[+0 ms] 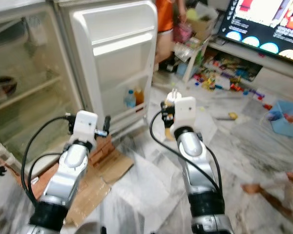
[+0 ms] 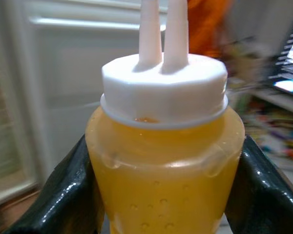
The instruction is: Restocking fridge
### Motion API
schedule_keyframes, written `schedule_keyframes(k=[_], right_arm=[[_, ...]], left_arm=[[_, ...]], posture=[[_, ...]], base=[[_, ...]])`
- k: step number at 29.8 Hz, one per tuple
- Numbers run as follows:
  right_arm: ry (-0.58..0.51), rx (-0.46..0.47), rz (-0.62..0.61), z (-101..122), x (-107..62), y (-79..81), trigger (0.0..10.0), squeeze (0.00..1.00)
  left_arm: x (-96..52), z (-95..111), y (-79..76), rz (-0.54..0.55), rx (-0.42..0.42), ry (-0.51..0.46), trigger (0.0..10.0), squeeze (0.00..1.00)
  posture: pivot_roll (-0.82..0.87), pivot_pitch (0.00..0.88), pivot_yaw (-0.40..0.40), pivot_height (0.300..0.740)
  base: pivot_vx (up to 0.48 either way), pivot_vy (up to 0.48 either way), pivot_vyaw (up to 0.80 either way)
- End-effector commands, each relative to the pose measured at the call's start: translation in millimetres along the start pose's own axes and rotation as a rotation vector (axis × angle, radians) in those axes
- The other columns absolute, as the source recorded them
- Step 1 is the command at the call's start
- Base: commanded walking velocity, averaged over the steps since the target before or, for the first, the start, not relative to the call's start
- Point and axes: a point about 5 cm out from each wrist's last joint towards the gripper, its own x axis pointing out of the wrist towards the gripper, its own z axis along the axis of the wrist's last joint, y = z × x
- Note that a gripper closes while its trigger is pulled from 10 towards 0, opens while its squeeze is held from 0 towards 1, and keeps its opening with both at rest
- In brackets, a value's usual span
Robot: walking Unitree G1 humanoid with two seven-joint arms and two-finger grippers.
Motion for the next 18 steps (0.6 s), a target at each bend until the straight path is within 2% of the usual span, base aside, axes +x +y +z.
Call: schedule_keyframes(k=[1,5,8,11,16,17,18], right_arm=[[-0.029,0.012,0.052,7,1.7,7.2,10.0,0.00],[-0.035,0.002,0.072,8,1.7,9.0,10.0,0.00],[-0.049,-0.005,0.108,10,1.6,12.7,10.0,0.00],[-0.068,-0.013,0.111,12,0.1,13.5,10.0,0.00],[-0.093,-0.008,0.079,14,-1.3,8.1,10.0,0.00],[-0.104,-0.009,0.016,14,-3.3,-2.9,10.0,0.00],[-0.104,-0.009,0.016,14,-3.3,-2.9,10.0,0.00]], left_arm=[[1.0,1,7.6,0.043,0.019,0.010,10.0,0.00],[1.0,-2,11.1,0.066,0.020,0.033,10.0,0.00],[0.4,-9,18.9,0.117,0.001,0.078,10.0,0.00],[-4.5,-18,33.5,0.200,0.011,0.116,10.0,0.00],[-9.9,-17,41.2,0.241,0.036,0.099,10.0,0.00],[-19.9,-21,49.4,0.248,0.017,0.103,10.0,0.00],[-19.9,-21,49.4,0.248,0.017,0.103,10.0,0.00]], posture=[[0.06,0.000,-0.046,0.740],[0.06,0.000,-0.048,0.740],[0.06,0.000,-0.051,0.740],[0.06,0.000,-0.054,0.740],[0.06,0.000,-0.054,0.740],[0.06,0.000,-0.052,0.740],[0.06,0.000,-0.052,0.740]], base=[[0.000,-0.469,0.80],[0.000,-0.469,0.80],[0.000,-0.469,0.80],[0.000,-0.403,0.78],[0.000,0.000,0.00],[0.000,0.000,0.00],[0.000,0.000,0.00]])
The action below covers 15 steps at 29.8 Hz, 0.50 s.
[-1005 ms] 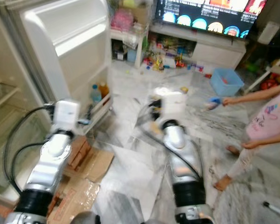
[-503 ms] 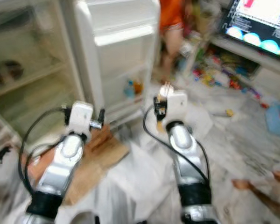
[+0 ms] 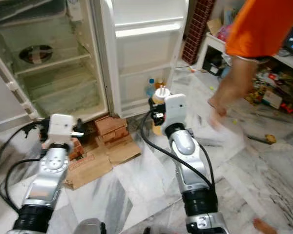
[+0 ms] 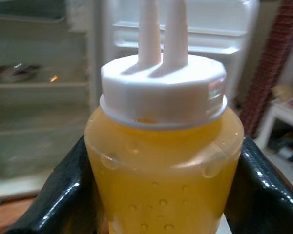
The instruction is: Restocking fridge
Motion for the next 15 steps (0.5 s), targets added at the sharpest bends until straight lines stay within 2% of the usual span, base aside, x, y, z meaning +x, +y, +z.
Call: schedule_keyframes(k=[1,5,9,11,13,15], right_arm=[[-0.017,-0.006,-0.122,1,-7.9,-27.9,10.0,0.00],[-0.005,-0.002,-0.167,-4,-14.3,-39.4,10.0,0.00],[-0.031,0.001,-0.179,2,-8.3,-42.8,10.0,0.00],[-0.055,0.014,-0.189,9,-2.7,-42.6,10.0,0.00],[-0.072,0.013,-0.190,13,-0.2,-41.9,10.0,0.00],[-0.082,0.008,-0.191,17,2.5,-40.8,10.0,0.00]], left_arm=[[-9.9,-6,8.9,0.004,-0.012,0.015,10.0,0.00],[-22.4,-17,17.2,0.000,-0.028,0.041,10.0,0.00],[-25.4,-6,8.4,-0.081,-0.048,-0.023,10.0,0.00],[-26.4,8,3.6,-0.116,-0.001,-0.094,10.0,0.00],[-28.5,12,3.4,-0.120,-0.004,-0.104,10.0,0.00],[-30.7,14,4.5,-0.129,-0.043,-0.098,10.0,0.00]], posture=[[0.06,0.000,-0.054,0.740],[0.07,0.000,-0.055,0.740],[0.08,0.000,-0.067,0.740],[0.09,0.000,-0.072,0.740],[0.10,0.000,-0.074,0.740],[0.11,0.000,-0.066,0.740]], base=[[0.000,0.000,0.00],[0.000,0.000,0.00],[0.000,0.000,0.00],[0.000,0.000,0.00],[0.000,0.000,0.00],[0.000,0.000,0.00]])
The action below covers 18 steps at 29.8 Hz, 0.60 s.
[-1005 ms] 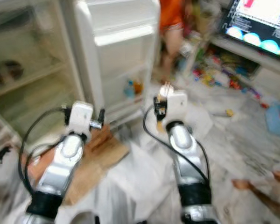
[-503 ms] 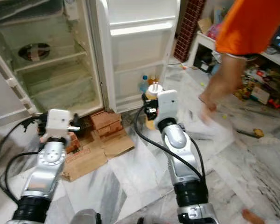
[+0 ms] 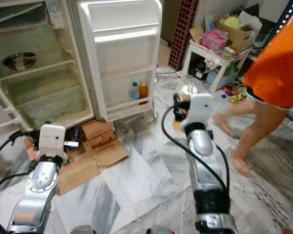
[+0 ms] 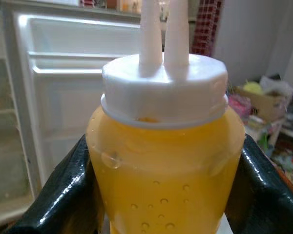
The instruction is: Restocking fridge
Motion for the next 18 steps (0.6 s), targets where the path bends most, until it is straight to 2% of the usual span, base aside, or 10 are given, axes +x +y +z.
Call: schedule_keyframes(k=[1,18], right_arm=[[-0.031,-0.005,-0.012,7.3,3.3,-1.3,10.0,0.00],[-0.035,-0.002,-0.014,7.2,4.8,-0.8,10.0,0.00]], left_arm=[[-1.7,1.7,-0.2,-0.019,-0.011,0.000,10.0,0.00],[-3.5,3.3,0.5,-0.027,-0.009,0.001,10.0,0.00]], posture=[[0.11,0.000,-0.066,0.740],[0.11,0.000,-0.066,0.740]], base=[[0.000,0.000,0.00],[0.000,0.000,0.00]])
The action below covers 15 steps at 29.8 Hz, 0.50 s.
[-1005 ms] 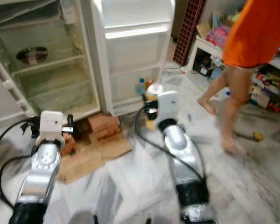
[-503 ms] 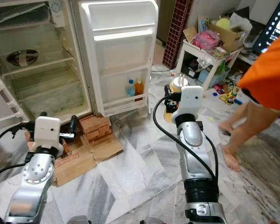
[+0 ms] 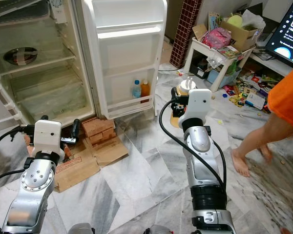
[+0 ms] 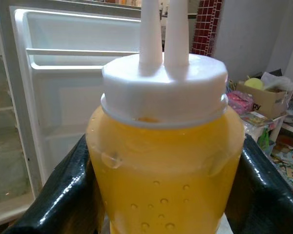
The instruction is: Restocking fridge
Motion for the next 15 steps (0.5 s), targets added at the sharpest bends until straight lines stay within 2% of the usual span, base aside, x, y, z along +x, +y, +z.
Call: schedule_keyframes(k=[1,4,5,6,7,8,11,15], right_arm=[[-0.038,-0.010,-0.006,8,3.7,-1.8,10.0,0.00],[-0.039,-0.010,-0.006,8,3.7,-1.8,10.0,0.00],[-0.039,-0.020,-0.001,8,7.2,-1.6,10.0,0.00],[-0.066,-0.027,0.000,12,16.4,-2.9,10.0,0.00],[-0.066,-0.027,0.000,12,16.4,-2.9,10.0,0.00],[-0.085,-0.022,-0.001,16,19.6,-2.9,10.0,0.00],[-0.093,-0.028,0.010,18,19.0,0.4,10.0,0.00],[-0.090,-0.018,0.044,17,18.2,4.4,10.0,0.00]], left_arm=[[-1.9,2,0.0,-0.010,0.001,0.000,10.0,0.00],[-2.0,2,0.1,-0.010,0.001,0.001,10.0,0.00],[2.2,3,-1.0,0.003,-0.013,-0.003,10.0,0.00],[18.6,8,0.2,0.020,-0.070,-0.012,10.0,0.00],[18.6,8,0.2,0.020,-0.070,-0.012,10.0,0.00],[26.1,11,0.8,0.020,-0.093,-0.013,10.0,0.00],[27.9,11,0.7,0.016,-0.093,-0.019,10.0,0.00],[27.6,10,-0.8,0.023,-0.097,-0.016,10.0,0.00]], posture=[[0.11,0.000,-0.066,0.740],[0.11,0.000,-0.066,0.740],[0.12,0.000,-0.091,0.740],[0.09,0.000,-0.069,0.740],[0.09,0.000,-0.069,0.740],[0.08,0.000,-0.065,0.740],[0.08,0.000,-0.071,0.740],[0.09,0.000,-0.075,0.740]], base=[[0.000,0.000,0.00],[0.000,0.000,0.00],[0.000,0.000,0.00],[0.446,0.000,0.79],[0.446,0.000,0.79],[0.480,0.000,0.79],[0.480,0.000,0.60],[0.480,0.000,0.00]])
